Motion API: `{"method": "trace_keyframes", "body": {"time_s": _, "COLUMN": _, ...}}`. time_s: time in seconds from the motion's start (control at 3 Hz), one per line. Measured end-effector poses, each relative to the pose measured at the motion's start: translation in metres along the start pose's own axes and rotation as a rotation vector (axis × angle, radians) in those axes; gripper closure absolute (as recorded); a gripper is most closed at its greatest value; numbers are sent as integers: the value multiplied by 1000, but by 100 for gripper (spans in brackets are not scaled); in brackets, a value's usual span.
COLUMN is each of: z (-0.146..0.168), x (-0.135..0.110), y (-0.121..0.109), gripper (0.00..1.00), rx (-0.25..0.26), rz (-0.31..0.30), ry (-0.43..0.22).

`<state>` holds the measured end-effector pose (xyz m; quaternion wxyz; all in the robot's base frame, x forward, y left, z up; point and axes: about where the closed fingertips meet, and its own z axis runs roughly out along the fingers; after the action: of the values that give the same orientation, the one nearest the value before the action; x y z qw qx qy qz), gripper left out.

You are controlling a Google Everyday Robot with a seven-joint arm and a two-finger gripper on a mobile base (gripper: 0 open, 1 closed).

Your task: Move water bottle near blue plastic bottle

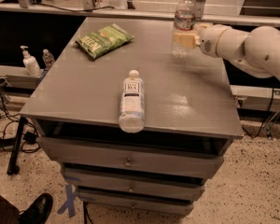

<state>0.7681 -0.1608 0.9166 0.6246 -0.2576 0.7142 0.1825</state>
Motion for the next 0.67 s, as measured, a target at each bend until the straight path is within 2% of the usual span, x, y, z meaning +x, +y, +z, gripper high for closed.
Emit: {"method": "trace_keyframes", "body": {"time_s": 0.67, "z": -56, "x": 1, "y": 63, "gripper": 100, "rx": -155, "rz": 176, "ry": -26}}
